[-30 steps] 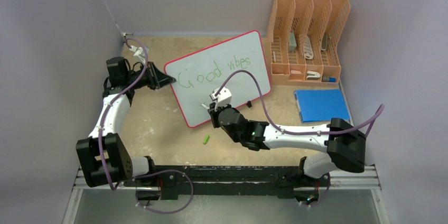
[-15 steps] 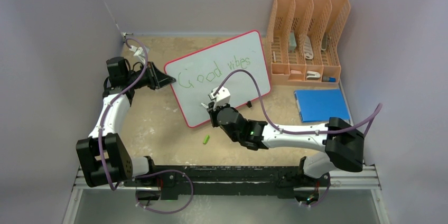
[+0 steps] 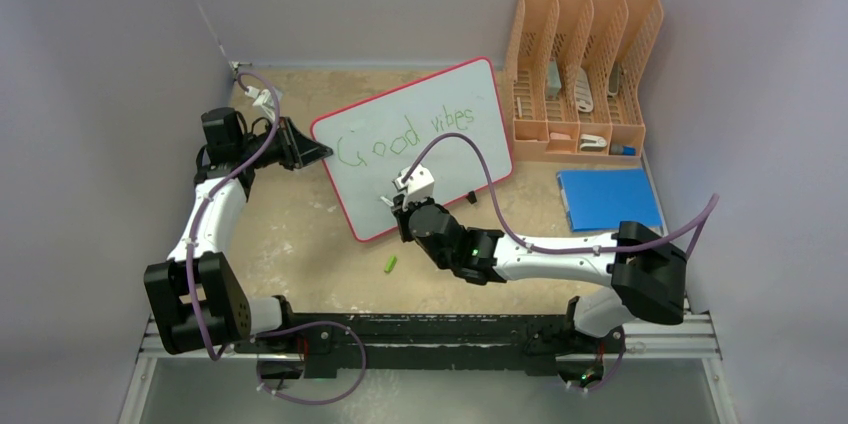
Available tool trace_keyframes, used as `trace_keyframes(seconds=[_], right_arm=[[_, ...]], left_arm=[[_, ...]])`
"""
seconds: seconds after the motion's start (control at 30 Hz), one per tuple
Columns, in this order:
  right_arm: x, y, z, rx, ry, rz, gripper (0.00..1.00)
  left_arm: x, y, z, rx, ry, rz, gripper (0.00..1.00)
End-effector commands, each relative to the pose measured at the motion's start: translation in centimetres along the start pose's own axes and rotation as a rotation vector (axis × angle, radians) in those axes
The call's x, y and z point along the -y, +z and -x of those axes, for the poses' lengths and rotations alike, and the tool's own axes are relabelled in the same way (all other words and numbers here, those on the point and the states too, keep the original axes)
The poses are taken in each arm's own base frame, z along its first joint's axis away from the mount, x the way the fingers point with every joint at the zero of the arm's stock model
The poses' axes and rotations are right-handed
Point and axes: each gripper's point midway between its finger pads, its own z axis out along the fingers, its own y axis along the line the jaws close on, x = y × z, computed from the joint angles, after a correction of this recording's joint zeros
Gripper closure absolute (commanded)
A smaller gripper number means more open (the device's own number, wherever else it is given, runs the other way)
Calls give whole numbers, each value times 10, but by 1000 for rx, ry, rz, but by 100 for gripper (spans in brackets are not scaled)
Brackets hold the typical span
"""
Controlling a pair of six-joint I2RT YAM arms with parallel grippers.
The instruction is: Write a sentence on the whiteboard
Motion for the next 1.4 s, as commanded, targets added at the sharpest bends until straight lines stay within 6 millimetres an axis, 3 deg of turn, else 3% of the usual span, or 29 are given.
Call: trace_keyframes(seconds=[0.0,1.37], right_arm=[[-1,1,26,61,37,-14,100],[5,-10,-4,-35,11,8,100]], left_arm=[[-5,-1,7,22,39,50,100],[-5,-1,6,22,37,52,100]])
